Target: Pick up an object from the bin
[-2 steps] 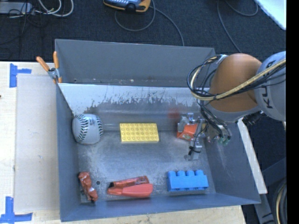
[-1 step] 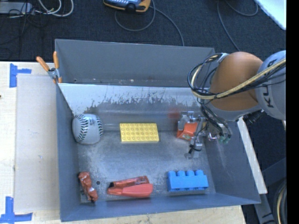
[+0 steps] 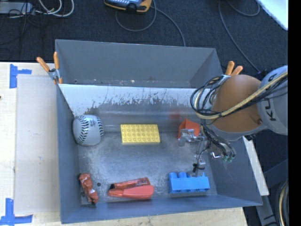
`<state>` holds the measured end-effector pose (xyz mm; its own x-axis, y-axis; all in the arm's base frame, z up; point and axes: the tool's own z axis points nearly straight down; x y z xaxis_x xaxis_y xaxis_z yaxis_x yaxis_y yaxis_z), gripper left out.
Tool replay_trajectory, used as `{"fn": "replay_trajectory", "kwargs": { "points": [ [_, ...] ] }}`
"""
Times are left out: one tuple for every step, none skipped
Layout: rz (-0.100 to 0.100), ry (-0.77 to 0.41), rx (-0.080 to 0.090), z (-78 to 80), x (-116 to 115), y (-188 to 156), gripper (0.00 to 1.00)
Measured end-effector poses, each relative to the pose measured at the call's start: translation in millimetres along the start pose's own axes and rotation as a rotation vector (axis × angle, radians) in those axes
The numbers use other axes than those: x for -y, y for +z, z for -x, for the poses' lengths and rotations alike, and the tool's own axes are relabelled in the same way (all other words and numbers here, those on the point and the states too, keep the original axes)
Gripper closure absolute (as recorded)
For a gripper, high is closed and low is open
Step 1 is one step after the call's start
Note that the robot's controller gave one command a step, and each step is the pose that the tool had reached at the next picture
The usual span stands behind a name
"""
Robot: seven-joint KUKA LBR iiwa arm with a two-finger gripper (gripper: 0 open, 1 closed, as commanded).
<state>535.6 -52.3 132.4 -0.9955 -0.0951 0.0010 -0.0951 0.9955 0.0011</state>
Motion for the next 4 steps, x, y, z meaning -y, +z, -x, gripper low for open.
{"fn": "replay_trajectory", "kwargs": {
  "points": [
    [0.001,-0.167,-0.007,-42.0,-0.7,2.2,0.00],
    [0.001,-0.299,-0.003,-53.7,-6.3,1.8,0.00],
    [0.001,-0.299,0.000,-50.2,-10.0,57.0,0.00],
    [0.003,-0.296,-0.004,-53.9,-18.9,63.3,1.00]
  ]
}}
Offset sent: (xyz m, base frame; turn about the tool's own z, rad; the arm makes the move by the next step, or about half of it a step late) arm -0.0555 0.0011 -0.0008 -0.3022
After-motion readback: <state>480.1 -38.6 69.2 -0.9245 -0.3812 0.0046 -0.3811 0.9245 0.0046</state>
